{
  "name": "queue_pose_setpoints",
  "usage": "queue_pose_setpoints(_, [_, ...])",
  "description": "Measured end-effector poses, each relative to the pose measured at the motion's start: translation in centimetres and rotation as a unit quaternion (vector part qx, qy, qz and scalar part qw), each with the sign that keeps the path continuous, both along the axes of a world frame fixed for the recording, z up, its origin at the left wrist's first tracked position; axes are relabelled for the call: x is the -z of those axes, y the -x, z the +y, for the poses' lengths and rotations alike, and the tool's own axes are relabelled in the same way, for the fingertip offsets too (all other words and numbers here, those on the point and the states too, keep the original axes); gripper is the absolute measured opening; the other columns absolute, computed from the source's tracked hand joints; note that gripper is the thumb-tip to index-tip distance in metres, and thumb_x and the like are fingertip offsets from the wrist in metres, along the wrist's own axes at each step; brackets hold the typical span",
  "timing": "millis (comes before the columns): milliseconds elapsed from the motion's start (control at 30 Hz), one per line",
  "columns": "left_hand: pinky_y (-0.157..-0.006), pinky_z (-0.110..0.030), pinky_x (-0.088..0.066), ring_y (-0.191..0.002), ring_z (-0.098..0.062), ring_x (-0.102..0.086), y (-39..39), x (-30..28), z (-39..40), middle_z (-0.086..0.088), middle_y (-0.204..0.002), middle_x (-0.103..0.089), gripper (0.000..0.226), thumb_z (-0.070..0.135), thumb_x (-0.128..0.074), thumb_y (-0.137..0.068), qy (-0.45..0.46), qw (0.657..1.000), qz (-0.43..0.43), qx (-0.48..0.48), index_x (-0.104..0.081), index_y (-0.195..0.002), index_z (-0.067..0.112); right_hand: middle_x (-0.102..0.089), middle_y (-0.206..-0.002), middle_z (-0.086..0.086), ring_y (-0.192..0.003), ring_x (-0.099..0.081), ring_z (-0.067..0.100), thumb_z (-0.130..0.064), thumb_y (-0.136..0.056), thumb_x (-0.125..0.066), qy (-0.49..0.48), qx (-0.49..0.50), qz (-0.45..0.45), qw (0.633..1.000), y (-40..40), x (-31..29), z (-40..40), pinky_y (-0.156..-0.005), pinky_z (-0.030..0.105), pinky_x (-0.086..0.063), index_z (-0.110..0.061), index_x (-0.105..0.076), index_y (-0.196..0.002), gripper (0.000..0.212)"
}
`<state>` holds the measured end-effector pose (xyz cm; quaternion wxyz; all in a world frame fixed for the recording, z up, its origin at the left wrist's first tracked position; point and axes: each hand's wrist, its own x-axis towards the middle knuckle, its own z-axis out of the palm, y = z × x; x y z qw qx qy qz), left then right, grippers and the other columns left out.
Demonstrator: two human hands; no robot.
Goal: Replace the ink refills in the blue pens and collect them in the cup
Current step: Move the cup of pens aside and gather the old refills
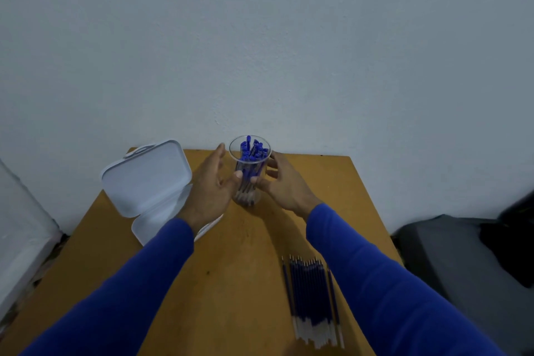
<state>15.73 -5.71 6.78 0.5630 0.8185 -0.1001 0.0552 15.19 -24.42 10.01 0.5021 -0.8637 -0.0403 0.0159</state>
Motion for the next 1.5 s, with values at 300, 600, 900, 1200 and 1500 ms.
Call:
queue_pose_setpoints(300, [-0.101,-0.038,-0.054,-0.126,-0.007,-0.056,-1.6,0.0,-1.5,0.013,-0.135,-0.059,0.051,0.015,-0.060,-0.100,0.012,0.998,-0.030,0.048,-0.045,-0.146,0.031,-0.048,-0.152,0.001,-0.134,-0.050,0.022,-0.020,-0.098,-0.067,-0.008,-0.003,-0.026,1.000,-0.6,0.7,-0.7,-0.105,0.043,-0.051,-0.023,-0.036,-0.152,0.062])
queue_pose_setpoints(600, [-0.098,-0.052,-0.055,-0.130,-0.012,-0.055,-4.9,0.2,-5.0,0.015,-0.140,-0.058,0.054,0.047,-0.059,-0.095,-0.042,0.997,-0.018,0.055,-0.037,-0.144,0.050,-0.049,-0.151,0.003,-0.135,-0.050,0.022,-0.019,-0.098,-0.067,0.000,0.032,-0.035,0.999,-2.9,0.7,-4.5,-0.096,0.031,-0.048,-0.022,-0.038,-0.151,0.060])
queue_pose_setpoints(900, [-0.102,-0.049,-0.053,-0.132,-0.014,-0.051,-8.7,0.0,-8.7,0.011,-0.143,-0.054,0.052,0.030,-0.060,-0.100,-0.016,0.997,-0.024,0.066,-0.039,-0.147,0.041,-0.053,-0.147,0.000,-0.131,-0.053,0.017,-0.014,-0.097,-0.067,-0.034,0.062,-0.046,0.996,-6.2,0.9,-7.5,-0.090,0.026,-0.052,-0.022,-0.039,-0.150,0.061])
queue_pose_setpoints(1200, [-0.100,-0.052,-0.054,-0.130,-0.014,-0.054,-11.4,0.4,-10.2,0.012,-0.142,-0.056,0.048,0.036,-0.058,-0.100,-0.021,0.997,-0.028,0.072,-0.041,-0.144,0.047,-0.054,-0.148,0.000,-0.128,-0.054,0.016,-0.015,-0.097,-0.069,-0.050,0.080,-0.057,0.994,-8.4,1.4,-8.9,-0.097,0.032,-0.053,-0.020,-0.040,-0.150,0.061])
queue_pose_setpoints(1500, [-0.101,-0.050,-0.053,-0.129,-0.013,-0.054,-12.7,0.3,-10.9,0.012,-0.140,-0.056,0.049,0.037,-0.057,-0.100,-0.018,0.997,-0.022,0.069,-0.039,-0.144,0.048,-0.053,-0.148,0.002,-0.131,-0.054,0.019,-0.017,-0.097,-0.067,-0.037,0.088,-0.061,0.994,-9.6,1.4,-9.3,-0.104,0.041,-0.052,-0.020,-0.039,-0.151,0.060])
